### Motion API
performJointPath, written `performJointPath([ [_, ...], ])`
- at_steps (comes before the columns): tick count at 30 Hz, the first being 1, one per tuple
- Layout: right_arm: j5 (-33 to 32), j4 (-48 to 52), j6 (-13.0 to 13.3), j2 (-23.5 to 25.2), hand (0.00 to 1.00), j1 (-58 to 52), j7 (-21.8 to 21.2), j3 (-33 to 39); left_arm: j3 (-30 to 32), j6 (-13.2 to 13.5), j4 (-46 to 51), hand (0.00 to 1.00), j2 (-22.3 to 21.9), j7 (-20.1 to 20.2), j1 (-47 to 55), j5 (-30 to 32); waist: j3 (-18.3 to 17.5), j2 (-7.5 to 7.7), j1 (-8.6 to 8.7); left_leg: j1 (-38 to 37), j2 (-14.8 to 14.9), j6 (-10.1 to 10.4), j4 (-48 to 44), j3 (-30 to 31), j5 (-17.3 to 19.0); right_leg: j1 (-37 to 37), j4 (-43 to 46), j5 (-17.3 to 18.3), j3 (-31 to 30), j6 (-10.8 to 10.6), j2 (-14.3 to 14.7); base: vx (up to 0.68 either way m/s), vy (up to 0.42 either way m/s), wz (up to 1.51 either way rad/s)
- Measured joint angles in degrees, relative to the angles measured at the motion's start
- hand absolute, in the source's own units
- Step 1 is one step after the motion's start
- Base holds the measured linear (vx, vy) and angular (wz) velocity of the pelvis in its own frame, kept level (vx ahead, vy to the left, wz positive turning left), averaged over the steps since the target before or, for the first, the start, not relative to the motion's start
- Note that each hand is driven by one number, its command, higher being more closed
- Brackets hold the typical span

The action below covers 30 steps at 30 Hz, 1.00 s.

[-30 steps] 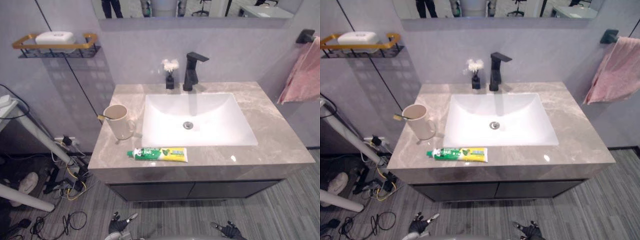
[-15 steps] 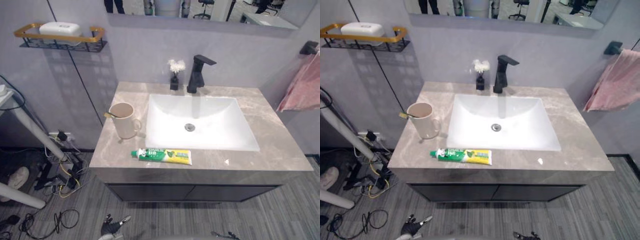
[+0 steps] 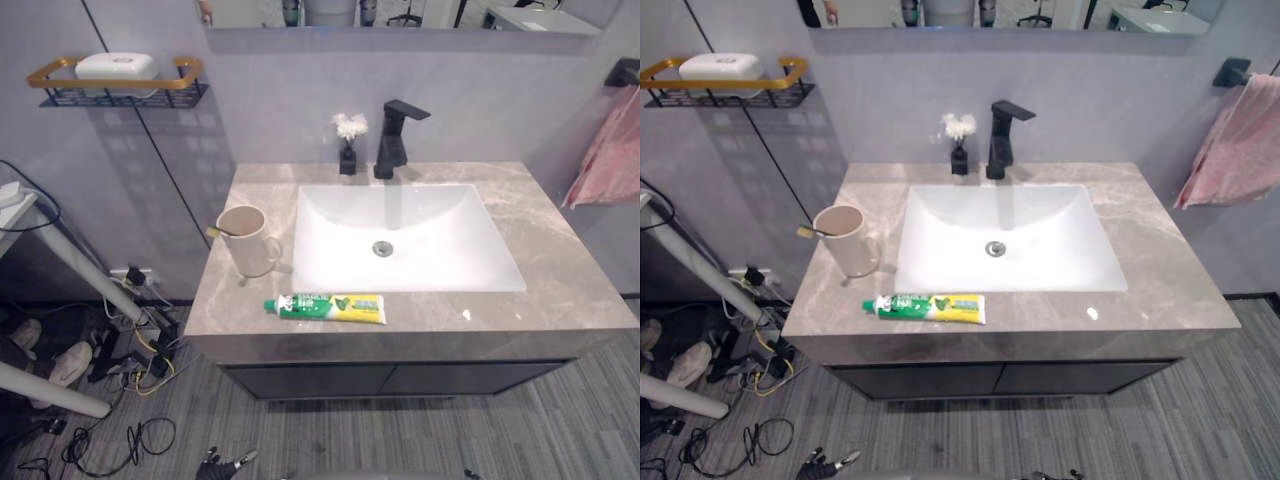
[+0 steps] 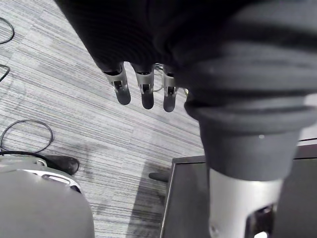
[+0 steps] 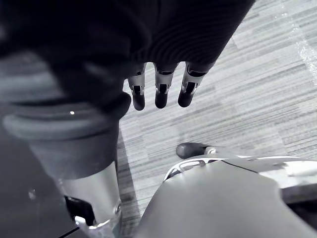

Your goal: Organize washtable

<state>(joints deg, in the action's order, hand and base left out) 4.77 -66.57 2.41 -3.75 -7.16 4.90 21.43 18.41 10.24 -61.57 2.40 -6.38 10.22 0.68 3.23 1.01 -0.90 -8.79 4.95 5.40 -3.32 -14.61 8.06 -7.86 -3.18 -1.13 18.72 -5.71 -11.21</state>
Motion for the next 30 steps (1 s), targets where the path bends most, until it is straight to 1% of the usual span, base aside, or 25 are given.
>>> performJointPath([
  [5,-3.2,-0.1,1.3,0.0,0.00,-0.5,0.0,-1.3,0.0,0.0,-1.5,0.00,0.0,0.1,0.0,-2.5,0.0,0.01,0.01,0.0,0.0,0.0,0.1,-0.3,0.0,0.1,0.0,0.0,-0.4,0.0,0.0,0.00,0.000,-0.02],
  [9,-5.1,-0.1,1.8,0.1,0.00,-0.8,0.0,-1.8,0.0,0.0,-2.2,0.00,0.0,0.2,0.0,-4.3,0.0,0.02,0.01,-0.1,0.0,0.0,0.3,-0.7,0.0,0.2,0.1,0.0,-0.9,0.0,0.1,0.00,0.000,-0.06],
  [18,-5.4,-0.1,1.8,0.2,0.00,-1.3,0.0,-2.5,0.1,0.1,-2.6,0.00,0.0,0.0,0.0,-6.2,0.1,0.02,-0.03,-0.1,0.0,-0.5,0.5,-0.7,-0.5,0.4,0.5,0.0,-1.2,0.0,0.1,-0.01,-0.004,0.00],
  [21,-5.4,0.0,1.8,0.1,0.00,-1.3,0.1,-4.5,0.2,0.1,-1.7,0.00,-0.1,-0.3,0.1,-6.7,0.1,0.11,-0.10,0.2,0.0,-0.6,1.1,-0.3,-1.3,1.0,1.2,0.1,-0.8,0.0,0.0,-0.04,-0.017,0.08],
  [23,-5.4,0.2,2.0,0.3,0.00,-1.3,0.2,-4.6,0.0,0.1,1.3,0.00,-0.2,-1.2,0.7,-6.9,0.2,0.40,-0.04,0.8,0.0,-0.6,1.3,0.5,-1.9,1.1,1.2,0.1,0.3,0.0,-0.1,-0.05,-0.036,0.21],
  [25,-5.4,0.8,2.0,0.2,0.00,-1.4,0.3,-6.4,-0.7,0.2,9.0,0.00,-1.6,-1.5,3.1,-6.9,0.5,0.28,-0.24,1.4,0.1,-0.5,1.3,1.3,-2.4,1.2,1.3,0.2,1.2,-0.1,0.0,-0.07,-0.053,0.27],
  [26,-5.2,2.4,2.0,0.0,0.00,-1.7,0.4,-8.1,-2.2,0.3,18.1,0.00,-2.8,-1.4,5.9,-6.9,0.7,0.28,-0.40,1.8,0.2,-0.4,1.3,2.4,-3.0,1.2,2.4,0.9,2.0,-0.2,-0.2,-0.05,-0.040,0.29],
  [27,-5.2,2.7,2.0,0.0,0.00,-1.8,0.4,-8.4,-2.3,0.3,19.6,0.00,-3.0,-1.3,6.3,-6.9,0.8,0.33,-0.45,1.8,0.2,-0.4,1.3,2.6,-3.1,1.2,2.6,1.1,2.2,-0.2,-0.2,-0.07,-0.046,0.34],
  [28,-5.0,2.9,2.0,-0.1,0.00,-1.8,0.4,-9.2,-2.5,0.4,23.8,0.00,-3.2,-1.3,7.5,-6.9,1.3,0.05,-0.63,1.9,0.2,-0.3,1.3,3.1,-3.4,1.3,3.4,1.6,2.8,-0.7,-0.4,-0.06,-0.037,0.25],
  [29,-4.7,3.0,2.0,-0.7,0.00,-1.8,0.4,-10.8,-2.4,0.5,30.7,0.00,-3.5,-1.3,9.5,-6.9,1.6,-0.04,-1.45,2.0,0.4,-0.2,1.4,3.5,-3.8,1.5,4.5,2.2,3.5,-0.9,-0.5,-0.10,-0.051,0.23],
  [30,-4.5,3.0,2.0,-0.9,0.00,-1.7,0.4,-11.1,-1.9,0.6,33.1,0.00,-3.7,-1.2,10.3,-6.8,1.7,-0.12,-1.85,2.1,0.5,-0.1,1.4,3.6,-3.9,1.7,4.9,2.4,3.6,-1.0,-0.5,-0.10,-0.050,0.16],
])
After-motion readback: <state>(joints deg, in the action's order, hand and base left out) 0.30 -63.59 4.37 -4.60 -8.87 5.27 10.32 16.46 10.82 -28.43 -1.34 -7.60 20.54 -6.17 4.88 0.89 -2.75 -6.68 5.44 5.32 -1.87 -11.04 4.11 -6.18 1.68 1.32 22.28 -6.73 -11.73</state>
